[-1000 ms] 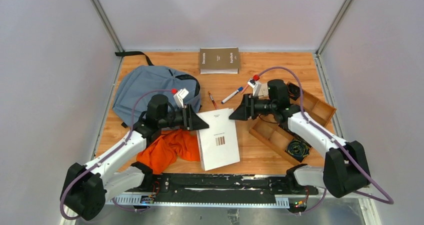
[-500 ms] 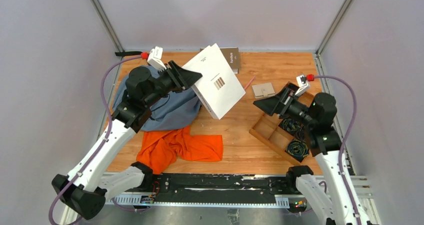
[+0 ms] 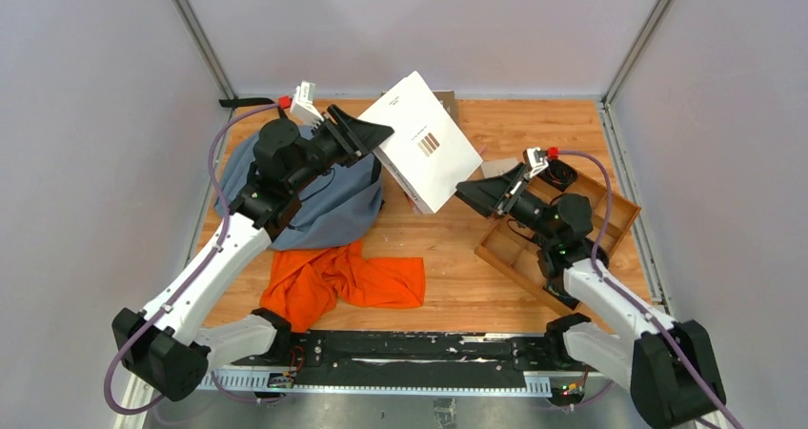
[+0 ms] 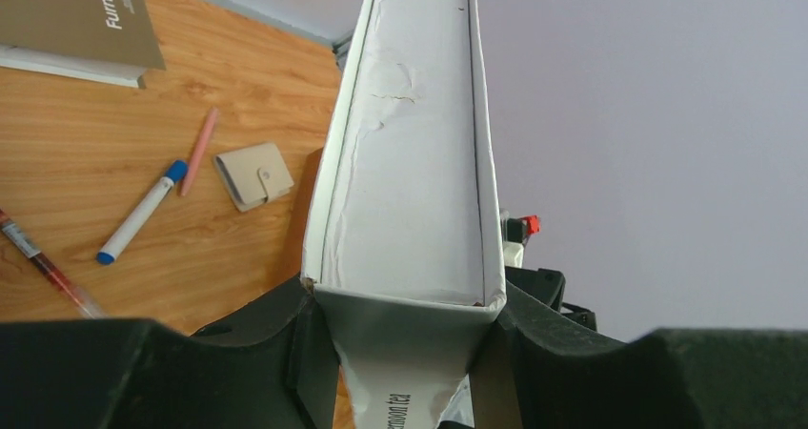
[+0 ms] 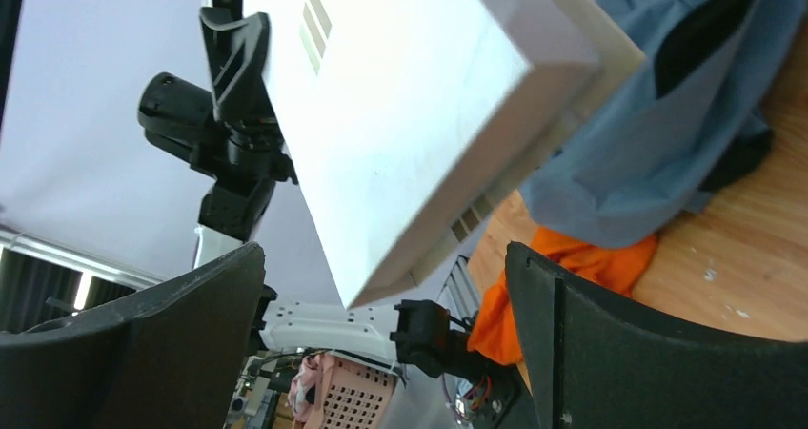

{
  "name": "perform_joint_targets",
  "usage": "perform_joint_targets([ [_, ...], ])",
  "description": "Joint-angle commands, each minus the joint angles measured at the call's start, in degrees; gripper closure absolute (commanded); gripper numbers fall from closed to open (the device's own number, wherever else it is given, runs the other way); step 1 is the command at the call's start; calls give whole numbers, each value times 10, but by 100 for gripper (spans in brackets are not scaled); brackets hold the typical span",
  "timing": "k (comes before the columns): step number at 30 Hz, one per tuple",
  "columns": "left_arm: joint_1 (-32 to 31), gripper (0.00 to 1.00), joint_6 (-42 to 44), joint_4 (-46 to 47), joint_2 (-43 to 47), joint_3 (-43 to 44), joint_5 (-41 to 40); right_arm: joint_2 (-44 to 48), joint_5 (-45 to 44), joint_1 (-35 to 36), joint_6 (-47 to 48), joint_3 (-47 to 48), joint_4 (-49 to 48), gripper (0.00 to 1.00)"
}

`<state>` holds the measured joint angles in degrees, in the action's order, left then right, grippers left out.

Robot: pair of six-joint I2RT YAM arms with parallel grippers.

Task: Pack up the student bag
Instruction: Pick up the book from the center of the board.

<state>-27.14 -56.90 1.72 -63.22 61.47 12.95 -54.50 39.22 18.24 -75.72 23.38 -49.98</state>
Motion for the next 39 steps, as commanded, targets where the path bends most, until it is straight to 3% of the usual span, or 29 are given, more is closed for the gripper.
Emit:
perform_joint_targets([
  [1,-1,100,-9,37,17,17,-2,-76,-12,33,-45,35,-178,0],
  [5,-1,100,-19,42,23,17,5,-170,-22,46,-104,44,-322,0],
  [8,-1,100,-6,18,32,24,-4,-230,-14,52,-122,66,-372,0],
  [21,-1,100,19,-25,43,28,-28,-286,-35,121,-113,156,-395,2],
  [27,-1,100,23,-27,59,10,-75,-292,-75,132,-130,150,-413,17],
  [30,-1,99,34,-37,59,8,-79,-293,-76,132,-131,152,-415,33],
  [33,-1,92,41,-44,60,2,-82,-292,-74,132,-131,164,-414,46],
  [36,-1,71,44,-38,65,-12,-89,-292,-73,132,-130,169,-415,51],
  [39,-1,49,59,-52,66,-12,-96,-287,-80,130,-126,162,-414,64],
])
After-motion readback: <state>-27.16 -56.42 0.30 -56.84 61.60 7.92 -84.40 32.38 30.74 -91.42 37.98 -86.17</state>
